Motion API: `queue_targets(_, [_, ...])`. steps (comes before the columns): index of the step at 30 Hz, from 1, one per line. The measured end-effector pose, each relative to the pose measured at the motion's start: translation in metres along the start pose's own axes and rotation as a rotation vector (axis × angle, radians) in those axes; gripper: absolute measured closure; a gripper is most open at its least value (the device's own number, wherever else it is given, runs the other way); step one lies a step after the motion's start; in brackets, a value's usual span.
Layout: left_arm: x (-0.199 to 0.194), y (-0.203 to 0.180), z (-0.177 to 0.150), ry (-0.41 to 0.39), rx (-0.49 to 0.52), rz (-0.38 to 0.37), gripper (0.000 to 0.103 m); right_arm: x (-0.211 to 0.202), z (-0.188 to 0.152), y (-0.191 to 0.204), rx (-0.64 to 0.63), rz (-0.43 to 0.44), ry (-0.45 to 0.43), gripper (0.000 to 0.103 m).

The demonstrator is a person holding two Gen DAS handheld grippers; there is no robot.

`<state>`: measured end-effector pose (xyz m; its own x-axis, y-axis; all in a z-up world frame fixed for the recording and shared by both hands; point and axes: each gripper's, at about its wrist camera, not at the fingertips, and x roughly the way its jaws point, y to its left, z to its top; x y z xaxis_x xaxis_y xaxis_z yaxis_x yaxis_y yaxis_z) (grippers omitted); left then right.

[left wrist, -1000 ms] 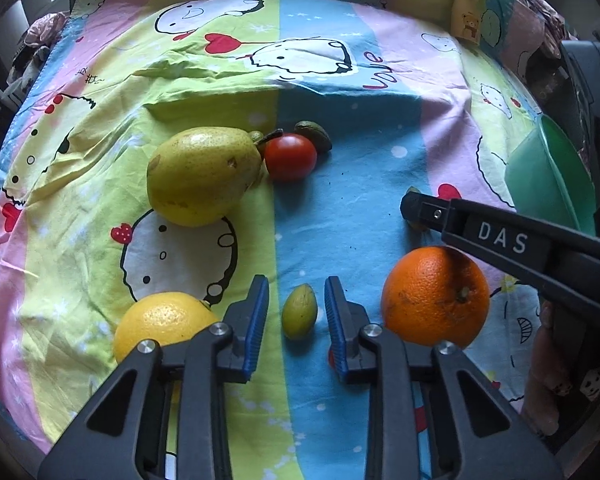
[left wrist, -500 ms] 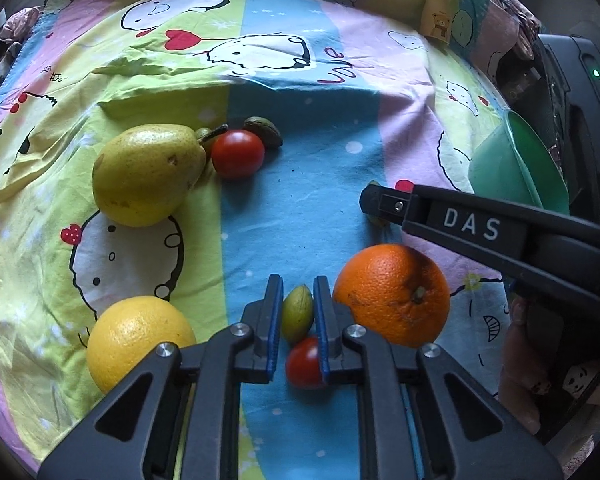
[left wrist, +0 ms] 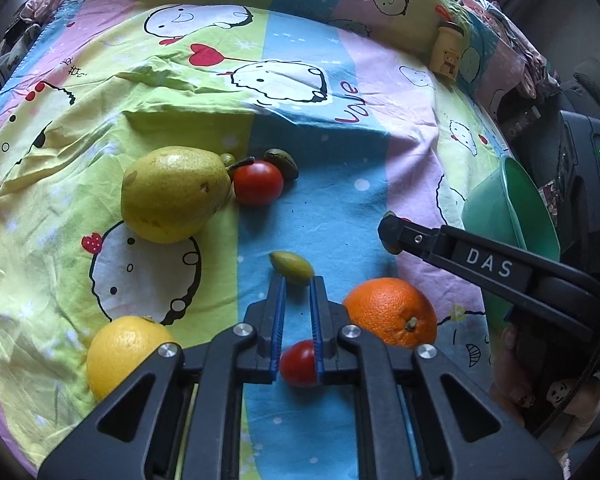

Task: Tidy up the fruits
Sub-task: 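Close the right gripper on the small green oval fruit, then lift the green fruit with the right gripper and carry it toward the basin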

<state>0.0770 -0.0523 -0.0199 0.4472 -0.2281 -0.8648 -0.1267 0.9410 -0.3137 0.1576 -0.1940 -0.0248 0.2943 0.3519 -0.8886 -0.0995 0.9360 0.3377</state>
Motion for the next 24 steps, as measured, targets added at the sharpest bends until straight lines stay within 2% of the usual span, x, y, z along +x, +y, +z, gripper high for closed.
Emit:
queue_targets(6, [-0.004, 0.013, 0.016, -0.012, -0.136, 0.003, 0.090, -0.002, 0.002, -0.003, 0.022, 0.014, -0.005, 0.082])
queue_targets(10, [0.001, 0.007, 0.020, 0.006, -0.136, 0.006, 0.080, -0.004, 0.003, -0.004, 0.025, 0.024, -0.012, 0.082])
queue_targets(15, [0.017, -0.001, 0.021, 0.054, -0.127, 0.006, 0.078, -0.009, 0.003, -0.007, 0.041, 0.042, -0.025, 0.082])
queue_targets(21, [0.026, 0.002, 0.022, 0.069, -0.135, 0.043, 0.078, -0.011, 0.004, -0.008, 0.043, 0.053, -0.033, 0.082])
queue_targets(24, [0.029, 0.003, 0.021, 0.079, -0.141, 0.028, 0.079, -0.011, 0.004, -0.007, 0.043, 0.052, -0.033, 0.082])
